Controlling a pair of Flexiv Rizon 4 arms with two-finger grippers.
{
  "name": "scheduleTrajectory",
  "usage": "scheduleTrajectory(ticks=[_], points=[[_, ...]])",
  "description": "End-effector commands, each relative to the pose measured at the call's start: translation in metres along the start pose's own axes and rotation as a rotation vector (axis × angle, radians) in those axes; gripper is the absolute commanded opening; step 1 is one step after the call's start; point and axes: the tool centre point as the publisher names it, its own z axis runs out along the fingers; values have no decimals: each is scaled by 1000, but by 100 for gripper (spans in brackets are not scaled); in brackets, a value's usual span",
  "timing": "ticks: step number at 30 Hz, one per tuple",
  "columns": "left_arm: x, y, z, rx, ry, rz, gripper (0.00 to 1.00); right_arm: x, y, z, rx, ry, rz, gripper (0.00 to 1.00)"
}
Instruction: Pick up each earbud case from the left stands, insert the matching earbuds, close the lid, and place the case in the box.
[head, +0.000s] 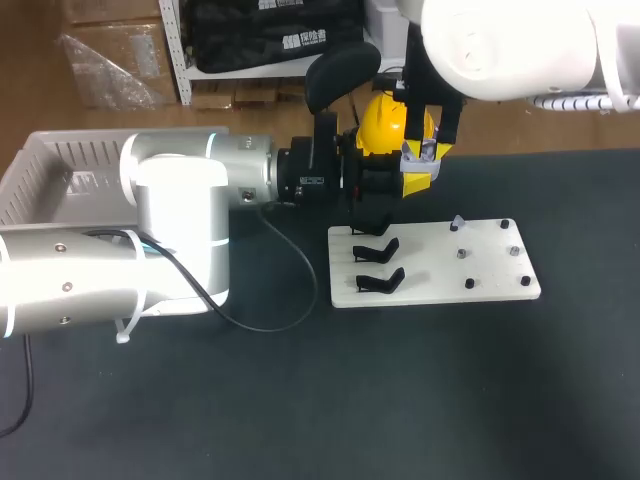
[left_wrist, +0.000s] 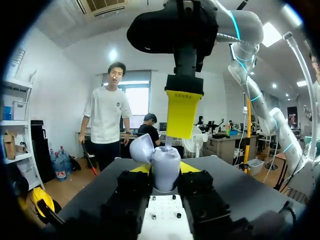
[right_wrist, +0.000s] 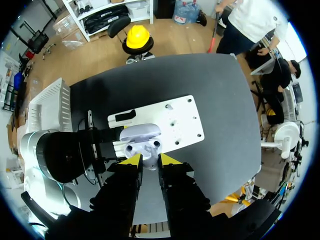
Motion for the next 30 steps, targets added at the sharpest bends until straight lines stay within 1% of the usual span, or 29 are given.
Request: scheduleTrajectory(ticks=[1,30], points=[[1,1,0,1,-2,1,0,0,0,1,-1,0,2,0],[1,1,0,1,-2,1,0,1,-2,2,-7,0,9,0]])
